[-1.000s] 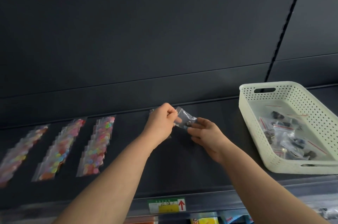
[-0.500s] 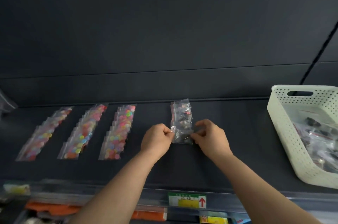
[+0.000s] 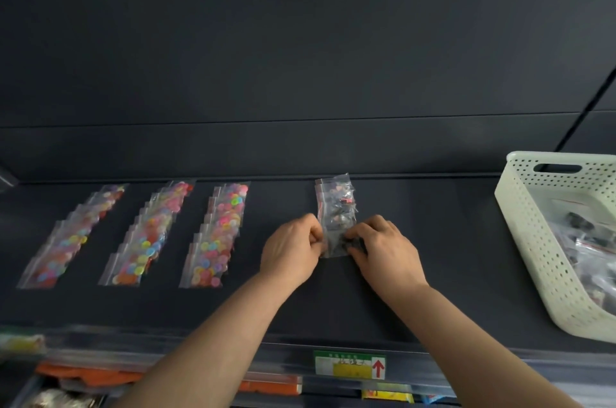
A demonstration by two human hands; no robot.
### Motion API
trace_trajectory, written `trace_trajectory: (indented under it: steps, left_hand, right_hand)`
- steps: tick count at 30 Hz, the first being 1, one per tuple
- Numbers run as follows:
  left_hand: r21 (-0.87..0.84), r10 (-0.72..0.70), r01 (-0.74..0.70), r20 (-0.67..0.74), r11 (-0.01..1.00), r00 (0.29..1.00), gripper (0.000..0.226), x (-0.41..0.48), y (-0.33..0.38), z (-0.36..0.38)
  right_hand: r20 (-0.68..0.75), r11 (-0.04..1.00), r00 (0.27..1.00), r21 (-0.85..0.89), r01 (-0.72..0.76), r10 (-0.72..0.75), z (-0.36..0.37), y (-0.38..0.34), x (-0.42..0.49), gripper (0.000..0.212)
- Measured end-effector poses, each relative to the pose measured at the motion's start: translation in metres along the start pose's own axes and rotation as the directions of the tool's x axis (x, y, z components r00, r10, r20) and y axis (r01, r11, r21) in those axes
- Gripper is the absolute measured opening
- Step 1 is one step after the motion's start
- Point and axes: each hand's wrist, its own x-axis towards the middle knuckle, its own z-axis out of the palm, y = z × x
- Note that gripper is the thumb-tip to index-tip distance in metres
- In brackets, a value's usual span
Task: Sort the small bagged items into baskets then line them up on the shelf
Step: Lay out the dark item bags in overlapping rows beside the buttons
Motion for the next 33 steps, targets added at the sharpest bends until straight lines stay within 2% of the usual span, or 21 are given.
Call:
trace_trajectory:
  steps: [2,5,9,13,17,20,23,25,28,31,33]
  left_hand:
    - [0.027,0.001,-0.002,0.046,1.0,0.999,0.003,0.001,0.0,-0.001]
    - [0.038,-0.022,0.02,0.041,0.999,0.999,0.005,0.003,0.002,-0.002]
    - [-0.081,0.032,-0.03,0.013,0.996,0.999,0.006,0.01,0.025,-0.007]
    - [-0.233,0.143,-0.135,0.019,0.963,0.989,0.008,0.014,0.076,-0.005]
    - [-0.318,0.309,-0.289,0.014,0.903,0.951,0.01,0.013,0.149,0.003]
    - [-0.283,0.429,-0.401,0.04,0.871,0.903,0.012,0.01,0.205,0.013]
    - [-0.161,0.568,-0.552,0.072,0.818,0.82,0.017,0.006,0.255,0.026]
    - [-0.052,0.632,-0.633,0.164,0.772,0.757,0.023,0.003,0.28,0.034]
    - [0.053,0.638,-0.717,0.415,0.695,0.649,0.046,-0.001,0.311,0.049]
    - [0.164,0.514,-0.793,0.681,0.587,0.521,0.08,-0.006,0.328,0.067]
    - [0.279,0.439,-0.838,0.75,0.468,0.495,0.08,-0.012,0.331,0.081]
  right_hand:
    - [0.026,1.0,1.0,-0.013,0.012,-0.012,0.0,-0.001,0.002,0.026]
    - [0.029,0.999,0.999,-0.046,0.027,-0.026,-0.006,-0.002,0.004,0.026]
    - [-0.033,0.988,0.999,-0.155,-0.014,0.009,-0.03,0.011,0.003,0.02]
    - [-0.235,0.96,0.964,-0.222,-0.174,0.12,-0.07,0.045,-0.014,0.011]
    - [-0.343,0.904,0.896,-0.218,-0.368,0.282,-0.118,0.092,-0.039,0.021]
    - [-0.335,0.856,0.852,-0.195,-0.48,0.402,-0.142,0.13,-0.058,0.032]
    - [-0.321,0.795,0.786,-0.138,-0.591,0.528,-0.16,0.163,-0.079,0.038]
    - [-0.307,0.764,0.745,-0.082,-0.64,0.592,-0.168,0.178,-0.09,0.04]
    - [-0.29,0.72,0.682,0.033,-0.694,0.671,-0.17,0.192,-0.101,0.043]
    - [-0.321,0.717,0.657,0.119,-0.686,0.682,-0.165,0.198,-0.105,0.047]
    - [-0.345,0.708,0.631,0.168,-0.686,0.694,-0.164,0.199,-0.106,0.049]
